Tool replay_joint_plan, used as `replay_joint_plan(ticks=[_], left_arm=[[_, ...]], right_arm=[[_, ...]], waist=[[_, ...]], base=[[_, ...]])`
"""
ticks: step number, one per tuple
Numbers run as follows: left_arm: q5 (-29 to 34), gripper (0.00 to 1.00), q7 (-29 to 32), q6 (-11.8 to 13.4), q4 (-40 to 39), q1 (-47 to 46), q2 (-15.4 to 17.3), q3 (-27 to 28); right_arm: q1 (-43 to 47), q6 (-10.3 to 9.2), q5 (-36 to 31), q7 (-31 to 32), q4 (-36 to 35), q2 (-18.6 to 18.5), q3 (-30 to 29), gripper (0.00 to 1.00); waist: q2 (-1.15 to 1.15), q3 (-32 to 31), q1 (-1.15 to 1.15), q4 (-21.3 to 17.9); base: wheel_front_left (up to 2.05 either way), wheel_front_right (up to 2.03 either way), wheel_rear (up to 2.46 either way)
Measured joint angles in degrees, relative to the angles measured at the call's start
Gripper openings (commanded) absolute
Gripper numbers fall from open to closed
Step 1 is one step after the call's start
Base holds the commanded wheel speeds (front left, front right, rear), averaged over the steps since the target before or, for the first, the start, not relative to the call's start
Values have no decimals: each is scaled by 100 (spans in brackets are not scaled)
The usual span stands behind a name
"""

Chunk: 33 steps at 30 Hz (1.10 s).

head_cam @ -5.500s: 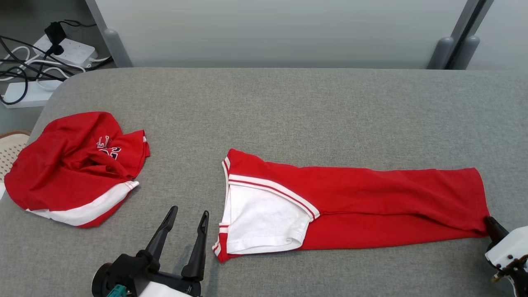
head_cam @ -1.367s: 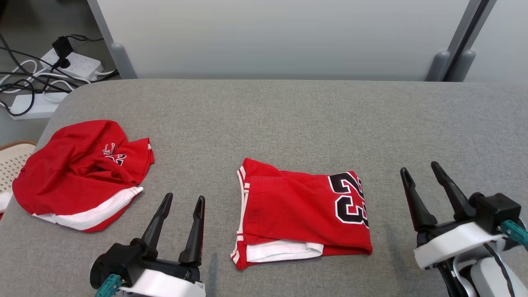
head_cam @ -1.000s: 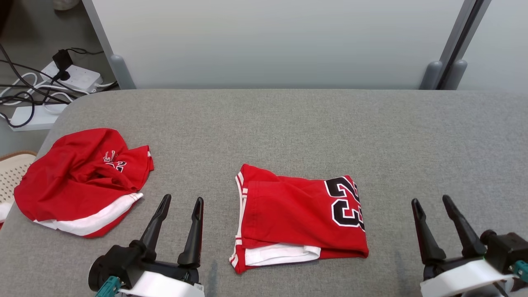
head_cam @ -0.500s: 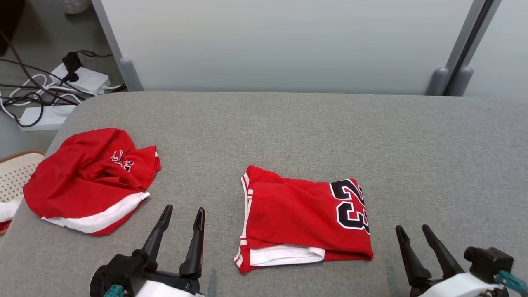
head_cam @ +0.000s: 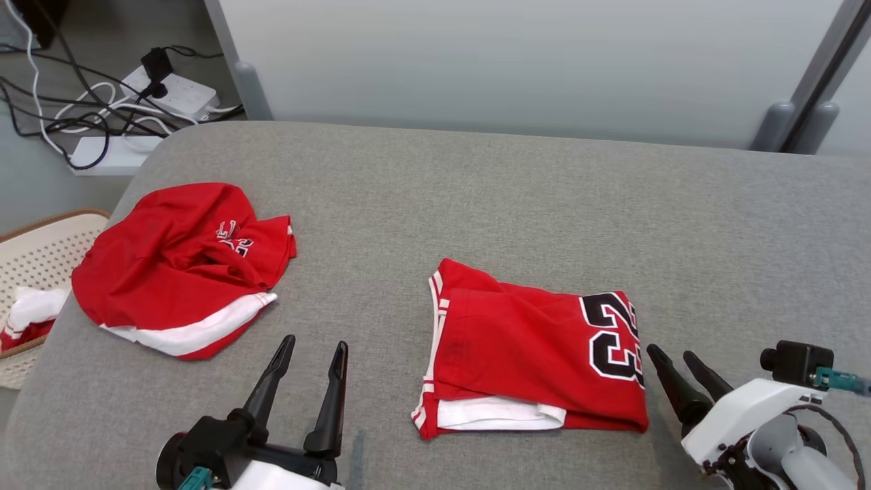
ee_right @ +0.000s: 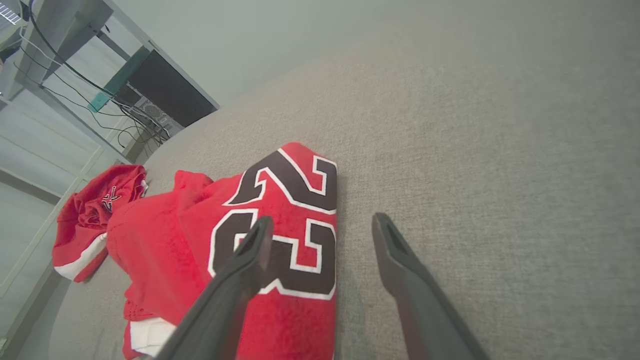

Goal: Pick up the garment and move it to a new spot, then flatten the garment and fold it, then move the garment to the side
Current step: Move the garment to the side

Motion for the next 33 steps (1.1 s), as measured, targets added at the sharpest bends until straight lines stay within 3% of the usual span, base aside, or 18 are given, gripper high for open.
replay_joint_plan(ticks=[14,15,16,18,19,33], left_arm=[[-3,100,0,4,-3,-98,0,-40],[-3,100,0,4,-4,-98,0,-38],[-3,100,0,4,-4,-98,2,-36],[-3,100,0,13,-7,-98,1,-34],[-4,100,0,33,-7,-98,1,-34],[-3,100,0,51,-14,-101,2,-25]], right_arm=[[-397,0,1007,967,616,-145,524,100],[-403,0,1051,968,611,-163,569,96],[-403,0,1081,974,593,-181,606,60],[-403,0,1145,973,572,-213,654,13],[-402,0,1145,973,549,-243,730,0],[-837,0,631,-119,231,-711,1564,0]], waist=[[0,146,0,301],[0,153,0,305],[0,158,0,304],[0,166,0,294],[0,169,0,286],[0,204,0,55]], base=[[0,0,0],[0,0,0],[0,0,0],[0,0,0],[0,0,0],[0,0,0]])
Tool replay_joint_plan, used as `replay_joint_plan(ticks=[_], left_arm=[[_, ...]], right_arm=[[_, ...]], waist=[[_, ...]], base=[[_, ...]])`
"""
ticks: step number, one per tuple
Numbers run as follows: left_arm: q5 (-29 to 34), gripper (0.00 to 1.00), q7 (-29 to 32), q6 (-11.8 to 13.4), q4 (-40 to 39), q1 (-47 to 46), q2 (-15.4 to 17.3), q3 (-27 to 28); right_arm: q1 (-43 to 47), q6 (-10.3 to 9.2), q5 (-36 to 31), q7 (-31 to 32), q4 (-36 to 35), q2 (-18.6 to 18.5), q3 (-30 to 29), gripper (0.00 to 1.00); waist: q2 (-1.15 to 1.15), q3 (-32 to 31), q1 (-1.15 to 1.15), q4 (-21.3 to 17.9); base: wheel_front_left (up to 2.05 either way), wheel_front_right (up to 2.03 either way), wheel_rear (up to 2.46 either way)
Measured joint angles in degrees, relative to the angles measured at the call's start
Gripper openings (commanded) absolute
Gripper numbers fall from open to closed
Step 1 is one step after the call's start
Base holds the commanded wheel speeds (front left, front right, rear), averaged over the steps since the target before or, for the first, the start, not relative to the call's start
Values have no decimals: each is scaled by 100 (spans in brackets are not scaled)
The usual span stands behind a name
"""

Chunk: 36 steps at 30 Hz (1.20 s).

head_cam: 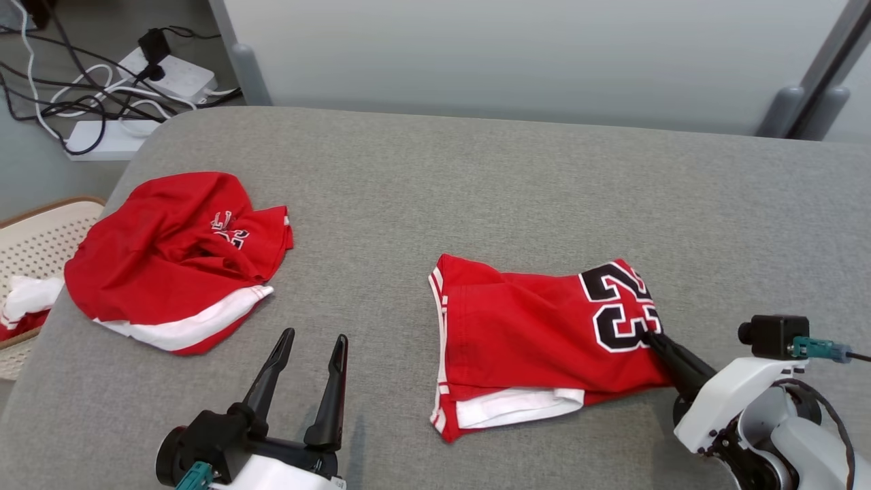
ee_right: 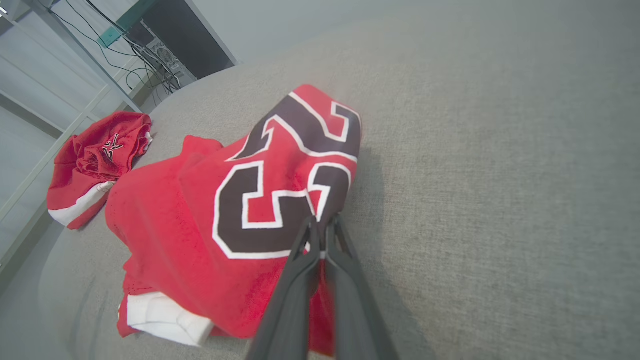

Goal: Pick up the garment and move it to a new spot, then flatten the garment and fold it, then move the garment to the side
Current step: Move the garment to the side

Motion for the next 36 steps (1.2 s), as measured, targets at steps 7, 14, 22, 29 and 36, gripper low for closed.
replay_joint_plan(ticks=[7,14,22,29,36], left_arm=[[3,100,0,-3,5,0,0,-8],[19,100,0,-27,20,-21,-1,-12],[113,100,0,-59,48,-124,-1,-24],[172,100,0,-111,56,-127,0,-25],[282,100,0,-154,73,-365,0,-21]], right_arm=[[-293,0,-425,-464,36,-165,209,0],[-520,0,-739,-650,73,-243,412,0],[-751,1,-934,-705,205,-257,667,0],[-971,1,-939,-777,232,-252,847,0],[-1294,1,-967,-877,272,-234,970,0]], waist=[[0,16,0,-293],[0,40,0,-688],[0,57,0,-1185],[0,137,0,-1612],[0,394,0,-1945]], base=[[0,0,0],[0,0,0],[0,0,0],[0,0,0],[0,0,0]])
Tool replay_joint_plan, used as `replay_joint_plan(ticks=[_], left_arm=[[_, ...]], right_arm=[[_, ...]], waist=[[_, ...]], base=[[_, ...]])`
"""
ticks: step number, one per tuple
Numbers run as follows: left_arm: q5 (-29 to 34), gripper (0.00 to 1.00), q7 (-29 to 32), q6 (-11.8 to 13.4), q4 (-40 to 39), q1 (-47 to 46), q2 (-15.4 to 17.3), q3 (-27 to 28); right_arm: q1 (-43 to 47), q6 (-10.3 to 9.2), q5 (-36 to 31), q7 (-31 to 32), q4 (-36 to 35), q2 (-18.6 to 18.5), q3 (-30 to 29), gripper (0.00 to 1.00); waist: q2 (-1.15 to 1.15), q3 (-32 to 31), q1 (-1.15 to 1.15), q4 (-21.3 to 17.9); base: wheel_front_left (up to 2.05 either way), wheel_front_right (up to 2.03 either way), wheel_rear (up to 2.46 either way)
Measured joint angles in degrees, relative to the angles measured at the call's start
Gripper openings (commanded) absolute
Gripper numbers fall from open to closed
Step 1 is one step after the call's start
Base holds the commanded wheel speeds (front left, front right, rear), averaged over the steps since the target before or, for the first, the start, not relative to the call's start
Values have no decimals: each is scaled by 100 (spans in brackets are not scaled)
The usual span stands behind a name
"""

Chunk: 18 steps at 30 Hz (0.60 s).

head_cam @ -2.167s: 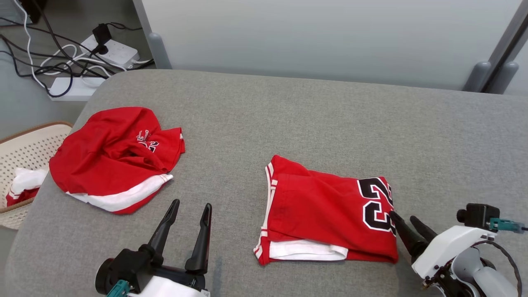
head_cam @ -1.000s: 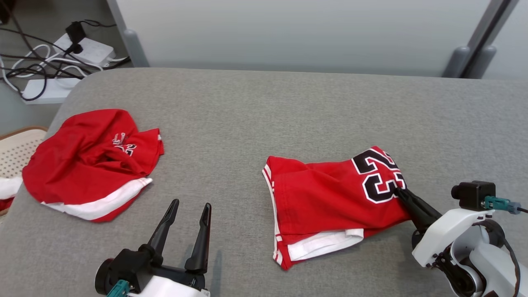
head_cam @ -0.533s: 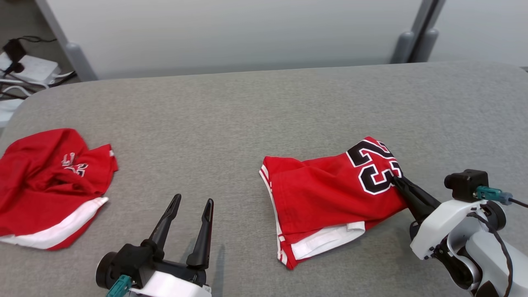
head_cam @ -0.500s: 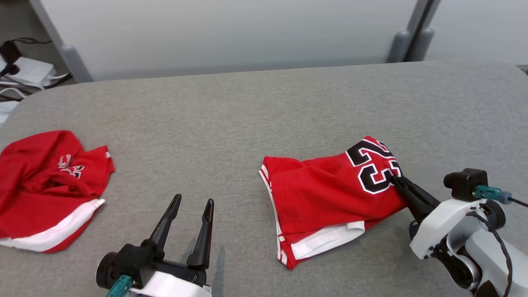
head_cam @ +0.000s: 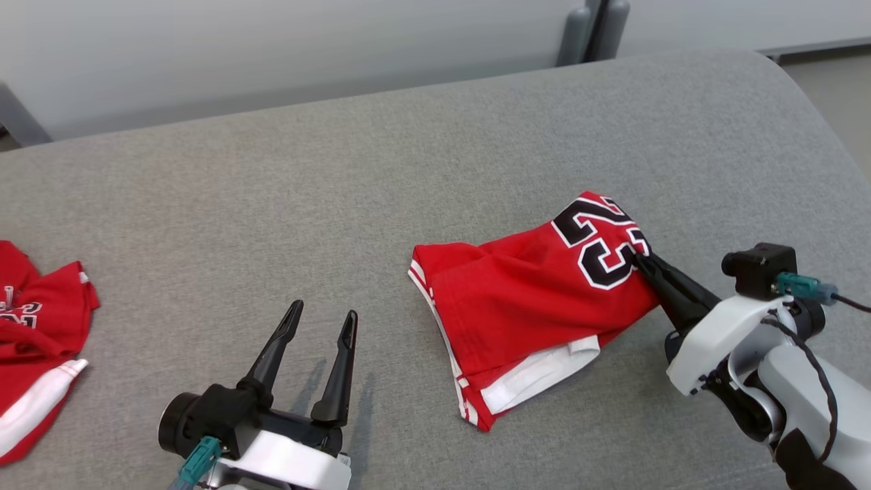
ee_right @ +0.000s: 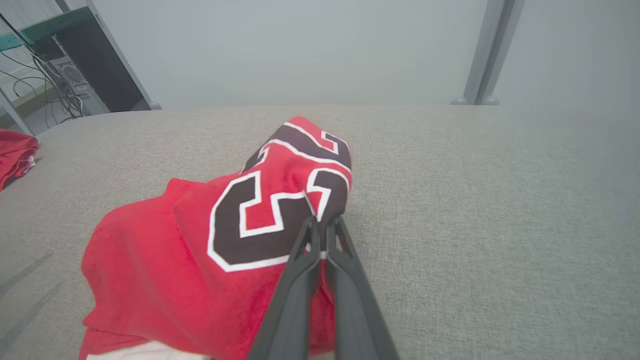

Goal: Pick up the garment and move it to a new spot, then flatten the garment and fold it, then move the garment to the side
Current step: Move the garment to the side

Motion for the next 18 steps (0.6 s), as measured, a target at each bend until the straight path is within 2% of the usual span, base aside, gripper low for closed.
replay_joint_plan(ticks=[8,18], left_arm=[[112,100,0,-56,16,-147,1,-5],[350,100,-2,-136,-48,-647,45,-132]], right_arm=[[-594,0,-144,-69,185,16,120,0],[-2075,1,-407,-127,672,0,104,0]], waist=[[0,360,0,-210],[0,1146,0,-243]], base=[[0,0,0],[0,0,0]])
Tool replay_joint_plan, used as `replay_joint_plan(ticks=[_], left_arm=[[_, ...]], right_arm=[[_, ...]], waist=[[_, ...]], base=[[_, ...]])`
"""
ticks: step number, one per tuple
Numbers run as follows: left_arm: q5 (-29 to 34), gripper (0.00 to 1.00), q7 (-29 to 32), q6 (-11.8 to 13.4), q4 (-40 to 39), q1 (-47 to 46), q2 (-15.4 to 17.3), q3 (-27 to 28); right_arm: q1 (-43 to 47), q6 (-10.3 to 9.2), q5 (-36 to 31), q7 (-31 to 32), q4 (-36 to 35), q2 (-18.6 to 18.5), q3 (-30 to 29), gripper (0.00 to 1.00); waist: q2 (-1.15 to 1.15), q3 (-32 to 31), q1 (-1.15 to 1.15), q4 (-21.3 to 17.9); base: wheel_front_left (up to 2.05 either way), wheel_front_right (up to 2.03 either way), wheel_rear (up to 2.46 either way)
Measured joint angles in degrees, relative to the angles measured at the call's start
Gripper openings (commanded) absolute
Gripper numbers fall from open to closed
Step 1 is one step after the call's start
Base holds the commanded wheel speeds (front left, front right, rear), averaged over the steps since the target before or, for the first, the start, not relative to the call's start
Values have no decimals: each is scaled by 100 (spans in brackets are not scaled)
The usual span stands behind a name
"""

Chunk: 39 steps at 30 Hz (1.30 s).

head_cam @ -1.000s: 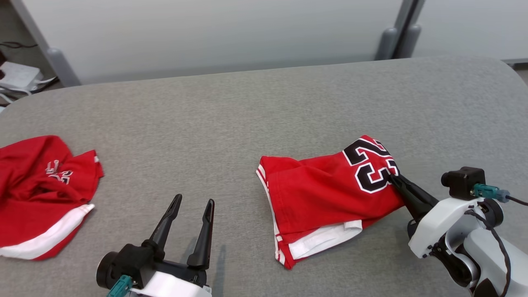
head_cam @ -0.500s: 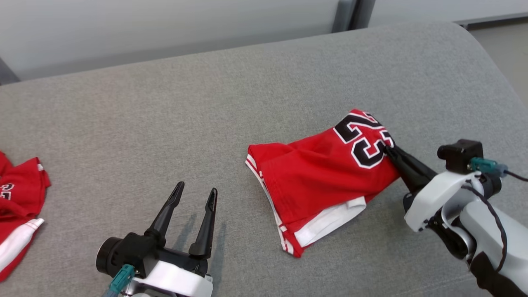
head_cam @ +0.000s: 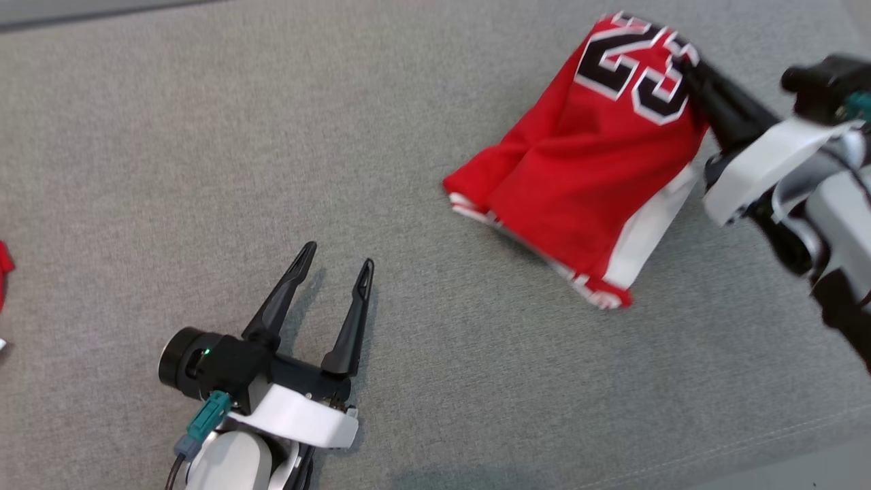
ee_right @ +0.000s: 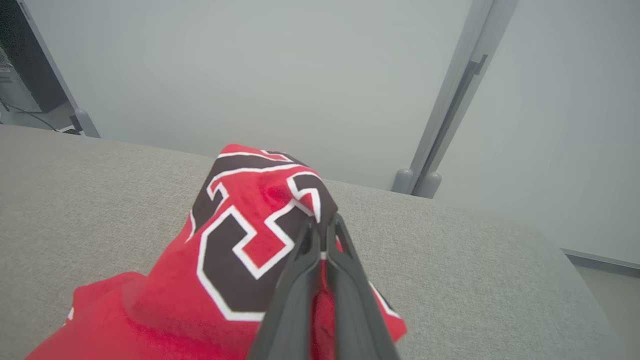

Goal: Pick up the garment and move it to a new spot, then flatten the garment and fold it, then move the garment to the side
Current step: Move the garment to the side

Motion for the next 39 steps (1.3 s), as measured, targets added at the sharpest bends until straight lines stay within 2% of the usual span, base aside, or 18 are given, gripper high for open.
replay_joint_plan(ticks=[7,19,25,27,33,39], left_arm=[[85,100,-7,-22,-82,-326,41,-88],[134,100,-15,-32,-438,-525,129,-229],[175,100,89,-31,-726,-539,141,-282],[192,100,140,-31,-826,-540,152,-320],[193,100,237,-29,-995,-540,181,-359],[211,100,285,-12,-1172,-539,201,-414]], right_arm=[[-785,0,-51,-47,361,-287,-516,0],[-1179,0,-421,-48,1440,-998,-1973,0],[-1417,1,-1002,-48,1978,-1223,-2692,0],[-1475,1,-1391,-49,2234,-1298,-3122,0],[-1487,2,-2172,-51,3004,-1332,-3790,0],[-1477,2,-2774,-51,3311,-1272,-4511,0]], waist=[[0,632,1,162],[0,1229,1,695],[0,1419,1,849],[0,1473,1,897],[0,1542,1,963],[0,1549,1,1016]], base=[[0,0,0],[0,0,0],[0,0,0],[0,0,0],[0,0,0],[0,0,0]])
